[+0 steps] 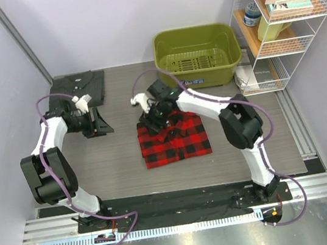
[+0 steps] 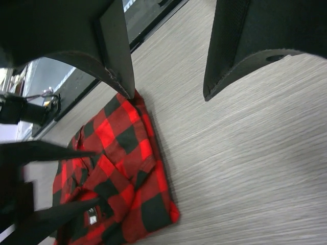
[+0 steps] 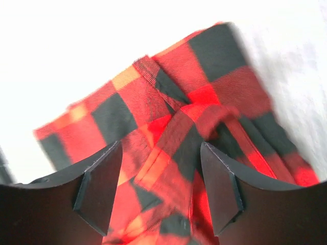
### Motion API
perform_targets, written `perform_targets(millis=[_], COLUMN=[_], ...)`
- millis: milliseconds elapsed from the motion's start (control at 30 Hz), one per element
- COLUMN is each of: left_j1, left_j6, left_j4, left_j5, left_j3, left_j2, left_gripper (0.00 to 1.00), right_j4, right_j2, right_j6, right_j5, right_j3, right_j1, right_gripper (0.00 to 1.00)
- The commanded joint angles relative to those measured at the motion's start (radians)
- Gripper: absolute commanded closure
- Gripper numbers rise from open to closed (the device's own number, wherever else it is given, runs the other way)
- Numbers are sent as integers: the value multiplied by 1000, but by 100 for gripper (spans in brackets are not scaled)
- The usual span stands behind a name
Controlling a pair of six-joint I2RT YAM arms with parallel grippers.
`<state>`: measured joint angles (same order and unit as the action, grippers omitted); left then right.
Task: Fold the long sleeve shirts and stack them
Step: Fold the shirt
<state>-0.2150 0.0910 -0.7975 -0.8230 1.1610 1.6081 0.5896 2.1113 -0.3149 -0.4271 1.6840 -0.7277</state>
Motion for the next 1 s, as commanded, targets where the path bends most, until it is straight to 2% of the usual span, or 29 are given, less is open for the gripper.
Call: perform_targets(millis=[0, 100, 167, 200, 233, 300, 333, 500, 567, 633, 733, 800, 867, 900, 967], left_j1=[72, 169, 206, 271, 290, 343, 362, 431, 430, 422, 393, 385, 375, 370, 361], left_j6=[-42, -114, -168, -184, -209, -229, -237, -301, -306, -290, -277, -264, -255, -244, -232], left_j4=[17, 53, 75, 90, 96, 106, 110, 141, 135, 110, 119, 119, 112, 109, 89], left_j5=[-47, -24, -27, -18, -19, -7, -4, 56, 105, 145, 168, 173, 171, 174, 183], left_j3=[5, -17, -40, -46, -53, -52, -52, -41, -29, 11, 64, 114, 152, 157, 167], left_j2=[-1, 7, 21, 29, 48, 73, 87, 183, 235, 269, 306, 328, 335, 335, 332], left_gripper=[45, 52, 57, 59, 60, 59, 55, 50, 55, 63, 73, 85, 91, 99, 100], right_j4=[-39, -37, -15, 8, 31, 93, 99, 75, 55, 29, 4, 1, -8, -8, 13], right_j2=[-220, -310, -350, -373, -384, -404, -422, -419, -389, -355, -314, -303, -304, -306, -318], right_j6=[218, 296, 293, 277, 263, 198, 189, 166, 162, 158, 161, 166, 183, 189, 182], right_j5=[-175, -239, -211, -220, -222, -193, -190, -200, -200, -210, -206, -216, -233, -233, -236], right_j3=[-52, -171, -272, -296, -316, -374, -395, -517, -543, -550, -543, -537, -540, -540, -534], right_j1=[143, 289, 379, 407, 427, 456, 461, 464, 464, 464, 464, 464, 464, 464, 465], right_gripper=[32, 36, 41, 43, 46, 47, 47, 48, 49, 50, 57, 66, 73, 80, 82])
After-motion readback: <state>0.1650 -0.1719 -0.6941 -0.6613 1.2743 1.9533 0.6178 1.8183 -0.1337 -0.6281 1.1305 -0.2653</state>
